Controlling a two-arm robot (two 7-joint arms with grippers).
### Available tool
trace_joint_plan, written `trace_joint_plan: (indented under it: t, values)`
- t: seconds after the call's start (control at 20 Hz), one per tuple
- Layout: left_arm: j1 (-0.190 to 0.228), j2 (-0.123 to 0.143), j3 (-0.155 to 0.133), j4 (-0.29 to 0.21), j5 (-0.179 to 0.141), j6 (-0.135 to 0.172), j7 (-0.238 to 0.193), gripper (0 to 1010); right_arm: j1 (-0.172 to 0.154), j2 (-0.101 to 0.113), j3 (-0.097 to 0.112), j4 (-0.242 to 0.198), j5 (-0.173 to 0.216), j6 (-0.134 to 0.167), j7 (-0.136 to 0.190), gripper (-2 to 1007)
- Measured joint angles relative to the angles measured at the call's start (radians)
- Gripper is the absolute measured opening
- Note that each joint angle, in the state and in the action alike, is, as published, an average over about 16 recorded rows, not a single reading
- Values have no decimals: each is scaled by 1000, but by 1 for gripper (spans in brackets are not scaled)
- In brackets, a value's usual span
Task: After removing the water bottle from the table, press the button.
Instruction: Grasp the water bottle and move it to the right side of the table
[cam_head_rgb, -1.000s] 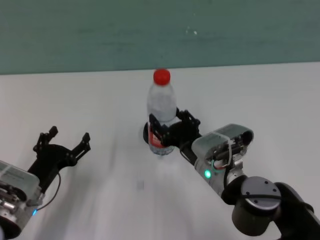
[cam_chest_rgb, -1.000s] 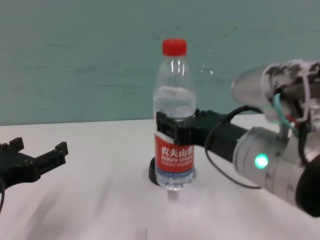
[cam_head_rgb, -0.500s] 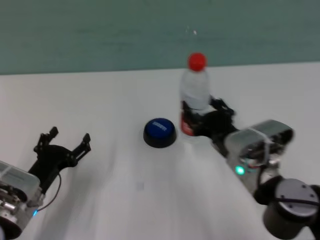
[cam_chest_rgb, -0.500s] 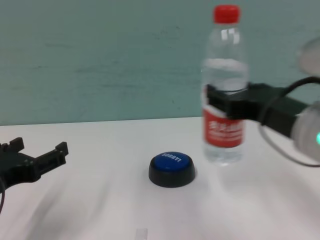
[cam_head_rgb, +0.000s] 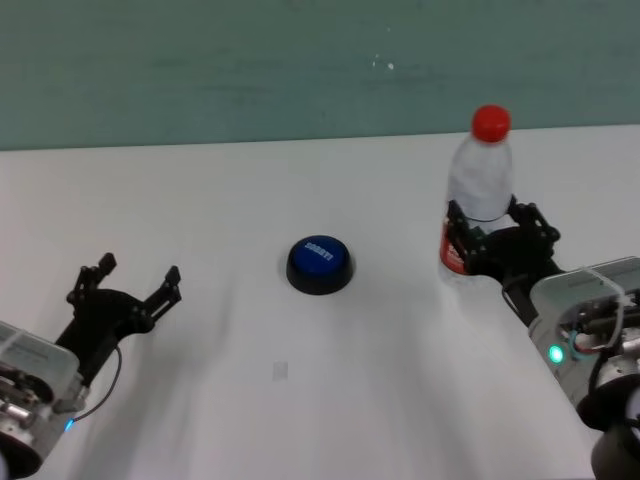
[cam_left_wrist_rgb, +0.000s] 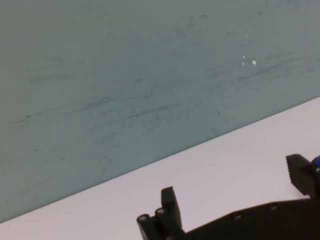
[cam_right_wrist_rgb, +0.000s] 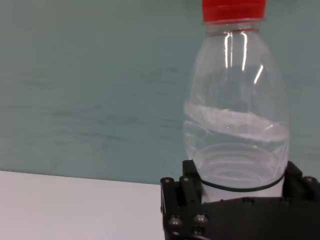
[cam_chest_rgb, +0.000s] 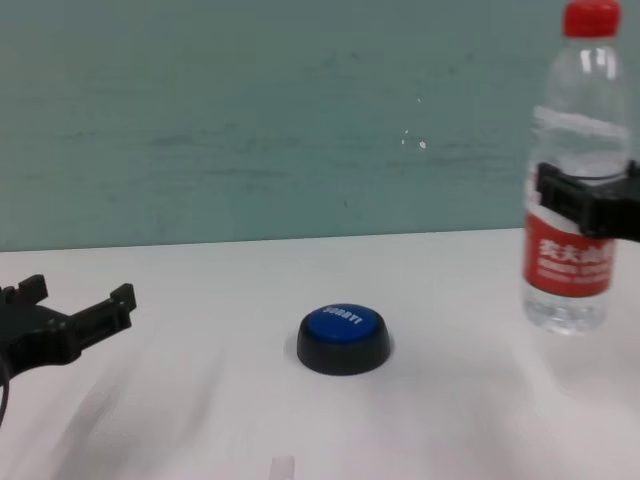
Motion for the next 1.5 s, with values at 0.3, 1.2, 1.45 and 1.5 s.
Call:
trace_joint_plan:
  t: [0.3, 1.2, 1.45, 1.5]
  values:
    - [0, 0, 0, 0, 0, 0, 0, 1003, -46, 7, 60, -15, 4, -1, -3, 681]
    - [0, 0, 0, 0, 0, 0, 0, 1003, -83, -12, 106, 40, 21, -36, 3, 681]
    - [0, 0, 0, 0, 0, 0, 0, 1003, -91, -17, 107, 44, 17, -35, -2, 681]
    - [0, 0, 0, 0, 0, 0, 0, 1003, -93, -17, 107, 44, 17, -34, -3, 681]
